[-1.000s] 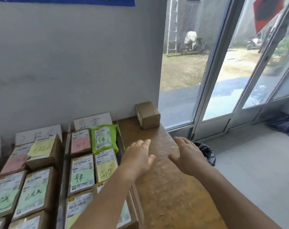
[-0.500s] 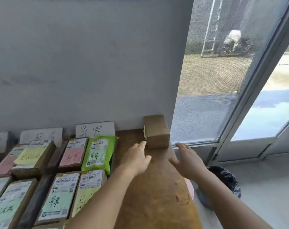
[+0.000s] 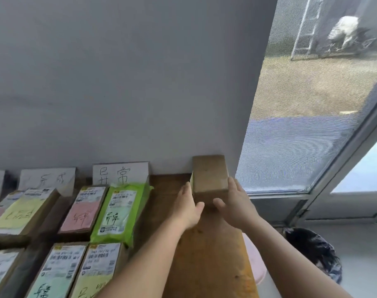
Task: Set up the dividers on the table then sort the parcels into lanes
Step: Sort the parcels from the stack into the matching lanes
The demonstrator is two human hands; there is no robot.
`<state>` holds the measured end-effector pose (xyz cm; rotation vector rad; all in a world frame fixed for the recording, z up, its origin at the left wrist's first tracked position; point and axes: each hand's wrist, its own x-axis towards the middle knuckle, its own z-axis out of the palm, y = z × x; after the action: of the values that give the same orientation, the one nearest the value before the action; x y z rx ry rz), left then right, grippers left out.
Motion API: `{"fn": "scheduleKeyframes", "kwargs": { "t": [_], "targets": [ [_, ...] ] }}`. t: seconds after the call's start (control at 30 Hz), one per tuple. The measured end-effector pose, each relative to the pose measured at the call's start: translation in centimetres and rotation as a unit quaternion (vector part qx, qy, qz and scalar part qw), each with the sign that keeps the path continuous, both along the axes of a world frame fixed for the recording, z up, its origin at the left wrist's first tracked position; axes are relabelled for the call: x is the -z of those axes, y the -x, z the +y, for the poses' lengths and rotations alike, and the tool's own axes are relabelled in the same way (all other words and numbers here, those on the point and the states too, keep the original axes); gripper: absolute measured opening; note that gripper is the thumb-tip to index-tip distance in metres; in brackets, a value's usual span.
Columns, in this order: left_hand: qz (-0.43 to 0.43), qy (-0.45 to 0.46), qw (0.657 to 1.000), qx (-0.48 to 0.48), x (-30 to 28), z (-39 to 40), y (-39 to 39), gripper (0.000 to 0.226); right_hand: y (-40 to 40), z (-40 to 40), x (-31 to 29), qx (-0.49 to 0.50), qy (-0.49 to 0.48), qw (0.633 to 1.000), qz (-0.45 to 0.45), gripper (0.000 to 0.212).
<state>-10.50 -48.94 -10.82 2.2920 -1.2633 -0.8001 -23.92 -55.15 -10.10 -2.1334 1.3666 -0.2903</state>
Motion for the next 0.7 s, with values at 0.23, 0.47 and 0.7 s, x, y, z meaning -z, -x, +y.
{"fn": "scheduleKeyframes", "kwargs": {
  "t": [0.23,0.47,0.7],
  "targets": [
    [0.085,0.038,0.996,-0.016,1.2,-1.4,-0.2,0.068,-0.9,-1.0,1.1,-0.004,0.002,1.0,0.008,0.047],
    [0.08,0.121,0.989,-0.034,0.9,0.8,0.7,0.063,-0.4,0.5,1.1,0.012,-0.014,0.999,-0.033,0.06],
    [0.018,0.162,0.986,-0.026,-1.2,5.0,1.5,0.062,-0.3,4.3,1.0,0.011,-0.058,0.997,-0.05,0.042]
  ]
}}
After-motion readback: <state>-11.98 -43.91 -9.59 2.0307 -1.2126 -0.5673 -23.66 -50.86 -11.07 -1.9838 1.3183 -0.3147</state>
